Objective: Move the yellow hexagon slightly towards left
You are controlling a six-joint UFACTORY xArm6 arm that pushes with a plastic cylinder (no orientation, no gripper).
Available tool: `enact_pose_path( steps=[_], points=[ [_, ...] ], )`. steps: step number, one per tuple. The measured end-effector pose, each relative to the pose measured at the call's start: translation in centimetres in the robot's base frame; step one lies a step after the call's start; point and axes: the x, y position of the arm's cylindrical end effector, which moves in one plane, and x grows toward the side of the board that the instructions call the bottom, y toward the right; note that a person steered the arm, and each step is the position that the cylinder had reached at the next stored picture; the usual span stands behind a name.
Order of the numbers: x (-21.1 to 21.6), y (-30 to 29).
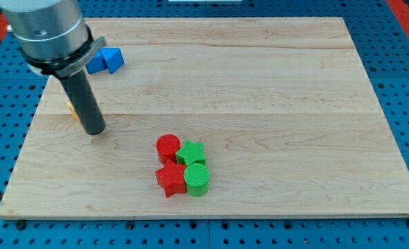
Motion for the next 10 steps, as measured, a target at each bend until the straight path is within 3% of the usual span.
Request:
enact_pose_path(
  steps=[2, 4, 6, 8, 10],
  points=[
    [-4.9, -1.4],
    [-3.5, 2.7],
    [-7.0, -1.8],
    [-4.2, -2.7],
    [-4.8, -4.0]
  ],
)
